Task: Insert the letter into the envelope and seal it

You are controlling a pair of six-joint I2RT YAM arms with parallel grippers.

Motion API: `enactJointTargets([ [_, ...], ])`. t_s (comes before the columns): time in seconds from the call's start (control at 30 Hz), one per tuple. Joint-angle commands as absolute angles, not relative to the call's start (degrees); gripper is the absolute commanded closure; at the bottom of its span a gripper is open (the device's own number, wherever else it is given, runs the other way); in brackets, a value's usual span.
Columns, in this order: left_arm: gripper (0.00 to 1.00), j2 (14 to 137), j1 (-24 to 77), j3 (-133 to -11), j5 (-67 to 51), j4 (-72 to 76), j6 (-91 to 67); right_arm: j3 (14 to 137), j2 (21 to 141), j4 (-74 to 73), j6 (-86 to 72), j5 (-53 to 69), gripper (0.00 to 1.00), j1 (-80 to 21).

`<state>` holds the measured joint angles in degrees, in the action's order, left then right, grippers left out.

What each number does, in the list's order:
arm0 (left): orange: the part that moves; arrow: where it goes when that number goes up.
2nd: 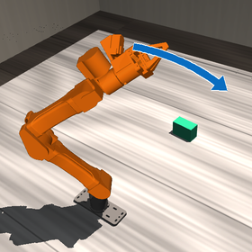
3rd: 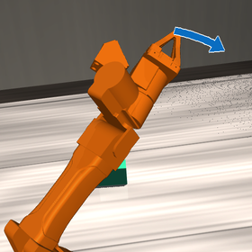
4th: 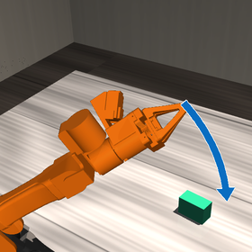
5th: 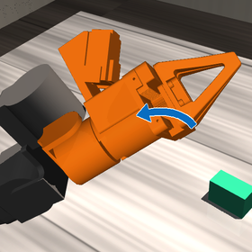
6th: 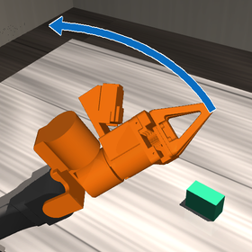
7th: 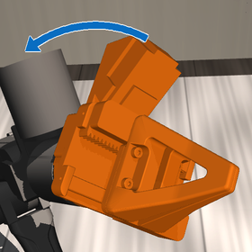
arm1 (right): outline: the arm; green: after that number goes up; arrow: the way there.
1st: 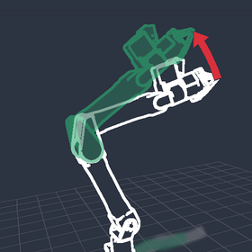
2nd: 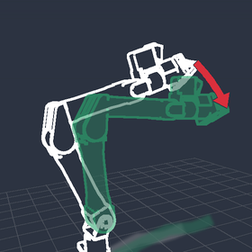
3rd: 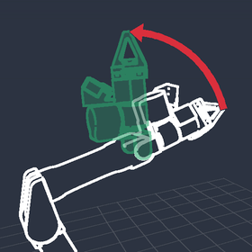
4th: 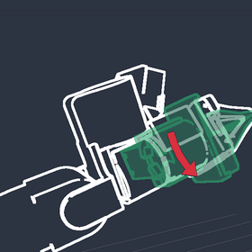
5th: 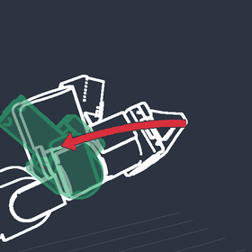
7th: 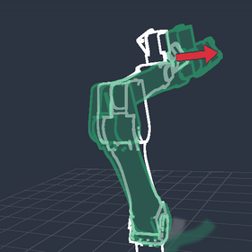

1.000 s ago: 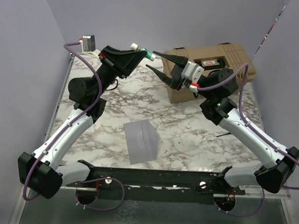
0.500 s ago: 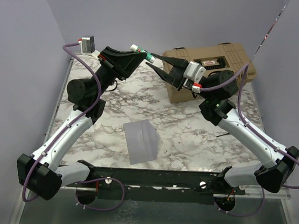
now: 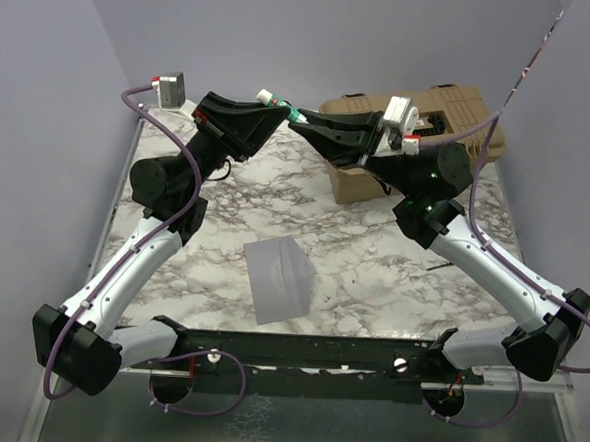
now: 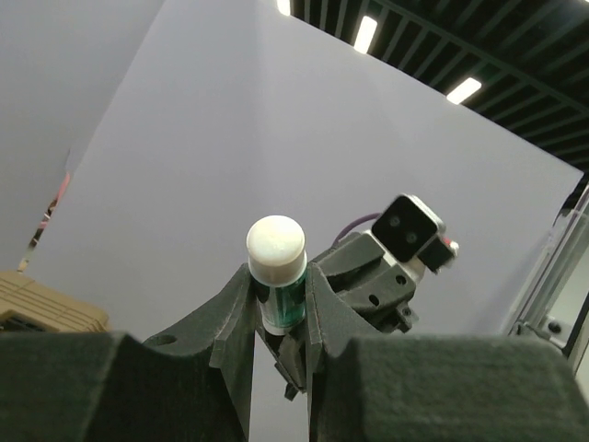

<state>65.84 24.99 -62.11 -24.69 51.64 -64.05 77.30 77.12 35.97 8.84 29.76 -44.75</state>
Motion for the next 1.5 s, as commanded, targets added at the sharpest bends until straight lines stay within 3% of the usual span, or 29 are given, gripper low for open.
enactJointTargets([
  [0.0,1.00,63.8,25.5,-61.7,-30.4,55.4,-53.3,80.4,76.2,35.0,-16.6,27.9,0.99,-45.1],
  [0.23,1.00,64.9,25.5,-63.2,-32.1,58.1,-49.8,78.8,75.8,41.0,-49.6,20.4,0.99,-44.9],
  [0.73,1.00,65.5,25.5,-61.8,-32.9,62.6,-53.0,72.6,76.9,48.9,-76.8,15.2,0.99,-44.7],
  [0.8,1.00,65.5,25.5,-61.5,-32.3,62.7,-53.5,72.7,76.5,47.7,-74.0,14.9,0.99,-44.7],
  [0.87,1.00,65.5,25.5,-61.1,-31.6,62.5,-54.2,72.4,75.4,46.4,-67.6,14.4,0.91,-44.6],
  [0.9,1.00,65.4,25.5,-60.8,-31.1,62.4,-54.6,72.3,74.5,45.4,-63.3,14.1,0.83,-44.7],
  [1.0,1.00,65.4,25.5,-60.1,-29.7,61.3,-56.6,70.9,71.1,41.1,-49.3,12.7,0.40,-44.7],
  [1.07,1.00,66.0,25.5,-60.2,-30.4,61.3,-59.5,68.5,69.1,42.0,-38.1,12.5,0.29,-44.7],
  [1.13,1.00,66.9,25.5,-60.8,-31.6,61.4,-62.5,66.9,67.6,41.3,-24.3,12.6,0.24,-44.7],
  [1.27,1.00,66.5,25.5,-60.1,-30.5,61.6,-65.2,68.4,67.9,35.7,-2.7,16.8,0.23,-44.7],
  [1.47,1.00,66.3,25.6,-58.6,-27.1,61.4,-71.5,67.5,68.0,36.4,14.4,27.2,0.24,-44.7],
])
